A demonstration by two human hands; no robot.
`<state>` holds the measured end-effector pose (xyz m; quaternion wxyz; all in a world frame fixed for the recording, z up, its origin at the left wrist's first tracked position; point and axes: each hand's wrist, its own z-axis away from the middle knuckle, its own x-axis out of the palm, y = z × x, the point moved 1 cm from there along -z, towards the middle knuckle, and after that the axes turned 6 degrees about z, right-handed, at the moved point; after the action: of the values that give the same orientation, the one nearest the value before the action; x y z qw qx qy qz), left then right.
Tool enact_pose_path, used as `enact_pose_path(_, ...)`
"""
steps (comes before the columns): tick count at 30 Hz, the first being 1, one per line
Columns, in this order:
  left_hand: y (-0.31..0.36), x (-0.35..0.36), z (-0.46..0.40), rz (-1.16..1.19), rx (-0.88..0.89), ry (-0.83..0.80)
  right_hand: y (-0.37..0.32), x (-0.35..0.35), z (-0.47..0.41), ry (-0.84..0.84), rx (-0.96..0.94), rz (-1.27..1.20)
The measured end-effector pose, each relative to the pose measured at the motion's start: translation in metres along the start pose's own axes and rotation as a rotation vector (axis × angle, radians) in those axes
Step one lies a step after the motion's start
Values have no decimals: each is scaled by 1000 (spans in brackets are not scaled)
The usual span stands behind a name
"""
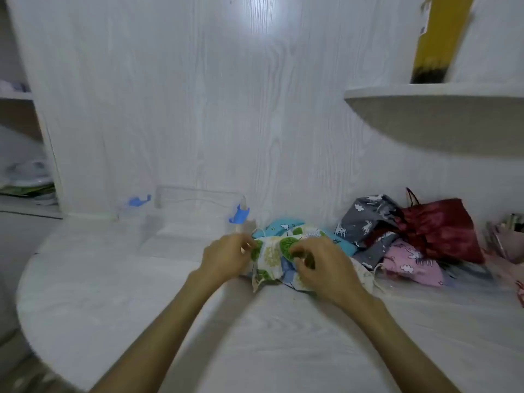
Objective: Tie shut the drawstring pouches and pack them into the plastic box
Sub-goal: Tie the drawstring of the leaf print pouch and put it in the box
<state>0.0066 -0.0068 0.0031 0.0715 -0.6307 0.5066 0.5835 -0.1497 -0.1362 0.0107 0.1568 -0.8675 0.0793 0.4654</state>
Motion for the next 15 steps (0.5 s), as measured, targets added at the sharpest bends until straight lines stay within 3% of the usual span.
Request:
enact_pose_path(5,-23,56,-7,83,122,-172,23,59,6,-71,0,167)
enact_pose_path(7,-33,80,-20,195,128,-137,42,74,1,-83,48,247)
enact_pose_path(11,-21,92,-21,495,30,139,67,91,3,-120,132,247)
enact_pose_path(13,-14,87,-23,786,-27,155,71,87,2,-70,137,213)
enact_pose_path(15,-8,73,-24,1035,-107,53,71,77,0,12,146,189)
